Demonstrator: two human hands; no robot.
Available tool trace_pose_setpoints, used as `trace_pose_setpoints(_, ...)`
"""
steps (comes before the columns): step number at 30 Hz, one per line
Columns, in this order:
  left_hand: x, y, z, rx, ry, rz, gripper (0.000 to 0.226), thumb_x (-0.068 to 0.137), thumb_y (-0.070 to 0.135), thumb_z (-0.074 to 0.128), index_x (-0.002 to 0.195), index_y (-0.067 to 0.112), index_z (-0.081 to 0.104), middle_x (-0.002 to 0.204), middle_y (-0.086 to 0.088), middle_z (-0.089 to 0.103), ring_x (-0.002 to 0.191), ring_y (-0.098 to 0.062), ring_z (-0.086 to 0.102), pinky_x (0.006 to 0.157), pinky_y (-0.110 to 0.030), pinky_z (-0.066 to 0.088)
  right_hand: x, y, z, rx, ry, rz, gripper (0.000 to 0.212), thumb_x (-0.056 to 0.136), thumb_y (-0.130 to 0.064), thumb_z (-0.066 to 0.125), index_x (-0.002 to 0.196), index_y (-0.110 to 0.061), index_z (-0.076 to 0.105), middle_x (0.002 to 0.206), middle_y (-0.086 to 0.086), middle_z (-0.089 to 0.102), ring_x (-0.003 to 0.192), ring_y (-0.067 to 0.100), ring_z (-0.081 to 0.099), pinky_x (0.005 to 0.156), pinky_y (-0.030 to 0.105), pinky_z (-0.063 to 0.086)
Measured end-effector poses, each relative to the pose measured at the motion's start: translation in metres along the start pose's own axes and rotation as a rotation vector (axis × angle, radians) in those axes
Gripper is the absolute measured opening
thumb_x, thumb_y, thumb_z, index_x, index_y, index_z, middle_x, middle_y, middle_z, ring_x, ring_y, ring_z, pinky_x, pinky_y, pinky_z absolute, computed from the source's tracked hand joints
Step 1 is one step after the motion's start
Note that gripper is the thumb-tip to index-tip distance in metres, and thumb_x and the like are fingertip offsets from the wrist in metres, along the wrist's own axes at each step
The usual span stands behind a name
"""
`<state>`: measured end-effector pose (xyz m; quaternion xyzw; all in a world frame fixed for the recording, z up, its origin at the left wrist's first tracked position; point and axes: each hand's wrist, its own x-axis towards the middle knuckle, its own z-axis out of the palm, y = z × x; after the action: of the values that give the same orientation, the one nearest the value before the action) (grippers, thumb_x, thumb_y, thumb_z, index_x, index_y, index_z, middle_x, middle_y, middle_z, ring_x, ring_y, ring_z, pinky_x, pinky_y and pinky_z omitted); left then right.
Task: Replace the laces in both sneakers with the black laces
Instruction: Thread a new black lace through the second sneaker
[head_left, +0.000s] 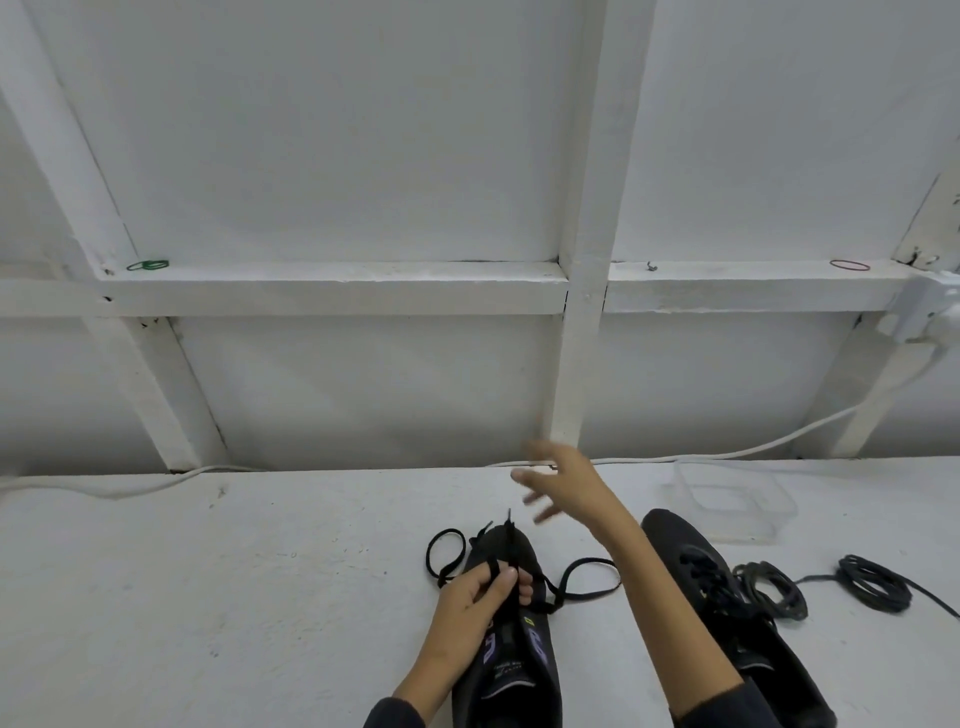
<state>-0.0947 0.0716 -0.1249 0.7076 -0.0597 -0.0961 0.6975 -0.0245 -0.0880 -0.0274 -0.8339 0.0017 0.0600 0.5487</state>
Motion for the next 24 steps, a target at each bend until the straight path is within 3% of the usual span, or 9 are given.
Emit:
trace_pose_setpoints(1, 0.0, -0.001, 0.0, 0.004, 0.0, 0.0, 0.021, 0.098, 0.017, 0.054, 0.096, 0.009, 0.073, 0.09, -0.006, 0.075, 0.089, -0.018, 0.071, 0.081, -0.021, 0.051, -0.005, 0.005, -0.001, -0.132, -0.068, 0.056, 0.031, 0.093, -0.03, 0.065, 0.118, -0.011, 0.065, 0.119, 0.005, 0.064, 0.07, 0.019, 0.068, 0.052, 0.028, 0.054)
trace_pose_setpoints(4, 0.002, -0.001, 0.0, 0.02, -0.005, 0.01, 0.02, 0.098, 0.018, 0.055, 0.098, 0.009, 0.073, 0.092, -0.004, 0.076, 0.09, -0.016, 0.071, 0.083, -0.022, 0.052, -0.02, 0.02, 0.007, -0.388, -0.287, 0.176, 0.043, 0.09, -0.05, 0.061, 0.084, -0.009, 0.071, 0.082, 0.005, 0.071, 0.055, 0.014, 0.062, 0.047, 0.021, 0.044)
trace_pose_setpoints(7, 0.003, -0.003, -0.001, 0.057, -0.001, 0.019, 0.02, 0.097, 0.019, 0.056, 0.097, 0.01, 0.073, 0.092, -0.003, 0.076, 0.092, -0.016, 0.071, 0.087, -0.029, 0.054, -0.029, 0.035, 0.026, -0.306, -0.24, 0.124, 0.047, 0.082, -0.055, 0.067, 0.068, -0.011, 0.07, 0.063, 0.005, 0.068, 0.051, 0.011, 0.055, 0.058, 0.027, 0.045)
trace_pose_setpoints(9, 0.003, -0.003, -0.001, 0.061, 0.003, 0.015, 0.019, 0.097, 0.018, 0.056, 0.095, 0.01, 0.073, 0.091, -0.004, 0.076, 0.092, -0.017, 0.071, 0.088, -0.031, 0.054, -0.031, 0.039, 0.035, -0.173, -0.162, 0.07, 0.046, 0.079, -0.048, 0.072, 0.066, -0.004, 0.067, 0.056, 0.008, 0.063, 0.049, 0.015, 0.058, 0.062, 0.032, 0.046)
trace_pose_setpoints(14, 0.003, -0.002, 0.0, 0.048, 0.024, 0.015, 0.018, 0.097, 0.017, 0.057, 0.092, 0.011, 0.073, 0.089, -0.005, 0.076, 0.09, -0.018, 0.072, 0.086, -0.031, 0.054, -0.035, 0.03, 0.041, 0.027, -0.169, 0.006, 0.032, 0.077, -0.03, 0.074, 0.064, -0.004, 0.061, 0.061, 0.014, 0.054, 0.049, 0.029, 0.053, 0.051, 0.037, 0.044)
trace_pose_setpoints(17, 0.002, 0.001, 0.0, 0.069, 0.01, 0.032, 0.01, 0.093, 0.015, 0.063, 0.094, 0.015, 0.073, 0.087, -0.002, 0.076, 0.087, -0.016, 0.072, 0.085, -0.029, 0.055, -0.036, 0.022, 0.038, 0.156, -0.162, 0.042, 0.015, 0.09, -0.011, 0.066, 0.075, -0.006, 0.066, 0.055, 0.01, 0.052, 0.041, 0.019, 0.046, 0.042, 0.026, 0.042)
trace_pose_setpoints(21, 0.001, 0.004, 0.001, 0.13, 0.014, 0.065, 0.014, 0.084, 0.012, 0.074, 0.084, 0.026, 0.07, 0.075, 0.01, 0.072, 0.075, -0.003, 0.067, 0.074, -0.018, 0.05, -0.037, 0.012, 0.035, 0.246, -0.177, 0.067, 0.018, 0.096, -0.005, 0.055, 0.078, -0.006, 0.06, 0.051, 0.006, 0.053, 0.037, 0.012, 0.041, 0.044, 0.022, 0.035)
trace_pose_setpoints(24, 0.001, 0.006, 0.0, 0.092, 0.018, 0.069, 0.013, 0.084, 0.011, 0.074, 0.094, 0.019, 0.071, 0.085, 0.005, 0.075, 0.085, -0.008, 0.07, 0.078, -0.017, 0.051, -0.034, 0.005, 0.033, 0.37, -0.176, 0.075, 0.025, 0.097, -0.005, 0.052, 0.073, -0.009, 0.056, 0.051, 0.006, 0.051, 0.038, 0.013, 0.037, 0.047, 0.024, 0.032)
